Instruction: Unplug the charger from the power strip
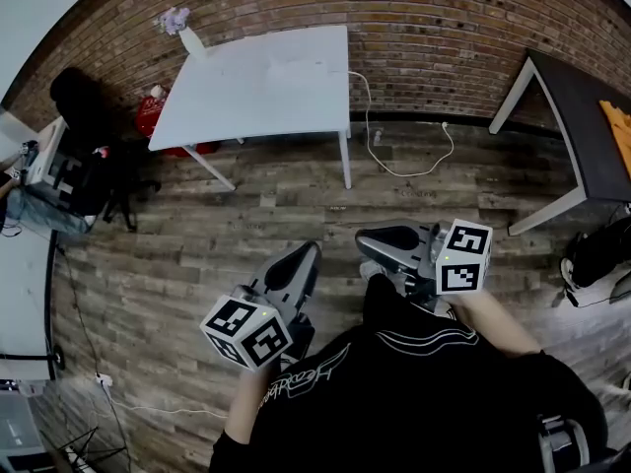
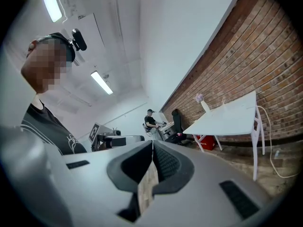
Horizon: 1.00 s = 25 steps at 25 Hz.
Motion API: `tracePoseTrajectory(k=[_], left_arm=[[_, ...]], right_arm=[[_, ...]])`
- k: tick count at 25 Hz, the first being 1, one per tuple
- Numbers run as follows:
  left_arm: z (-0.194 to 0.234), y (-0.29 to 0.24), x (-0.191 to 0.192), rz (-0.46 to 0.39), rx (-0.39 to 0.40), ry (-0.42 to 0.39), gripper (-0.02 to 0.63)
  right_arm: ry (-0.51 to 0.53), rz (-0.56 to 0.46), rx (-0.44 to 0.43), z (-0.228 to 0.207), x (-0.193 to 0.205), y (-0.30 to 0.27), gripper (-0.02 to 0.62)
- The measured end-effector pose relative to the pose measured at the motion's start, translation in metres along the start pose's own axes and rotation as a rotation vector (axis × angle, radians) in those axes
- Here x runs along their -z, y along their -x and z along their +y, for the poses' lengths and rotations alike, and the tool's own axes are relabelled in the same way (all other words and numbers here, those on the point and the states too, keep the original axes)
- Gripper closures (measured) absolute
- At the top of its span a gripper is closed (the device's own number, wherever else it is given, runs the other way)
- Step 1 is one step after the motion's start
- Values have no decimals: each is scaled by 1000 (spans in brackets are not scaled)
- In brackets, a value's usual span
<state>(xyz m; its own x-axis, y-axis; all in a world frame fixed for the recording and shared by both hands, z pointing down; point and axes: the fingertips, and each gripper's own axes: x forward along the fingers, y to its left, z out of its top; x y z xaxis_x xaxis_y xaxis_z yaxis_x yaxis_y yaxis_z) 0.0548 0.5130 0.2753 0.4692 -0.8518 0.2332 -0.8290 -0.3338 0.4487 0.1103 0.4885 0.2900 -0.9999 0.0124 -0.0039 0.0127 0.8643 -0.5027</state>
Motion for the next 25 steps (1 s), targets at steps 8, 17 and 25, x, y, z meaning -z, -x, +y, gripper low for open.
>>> tracePoseTrajectory(k=[8, 17, 25], left_arm=[[40, -41, -24, 19, -25, 45, 601], [101, -118, -47, 18, -63, 101, 601], [147, -198, -88, 37, -69, 89, 601]], right_arm=[[-46, 11, -6, -53, -27, -19, 597], [-88, 38, -20, -144, -51, -35, 597], [-95, 41, -44, -229, -101, -54, 597]])
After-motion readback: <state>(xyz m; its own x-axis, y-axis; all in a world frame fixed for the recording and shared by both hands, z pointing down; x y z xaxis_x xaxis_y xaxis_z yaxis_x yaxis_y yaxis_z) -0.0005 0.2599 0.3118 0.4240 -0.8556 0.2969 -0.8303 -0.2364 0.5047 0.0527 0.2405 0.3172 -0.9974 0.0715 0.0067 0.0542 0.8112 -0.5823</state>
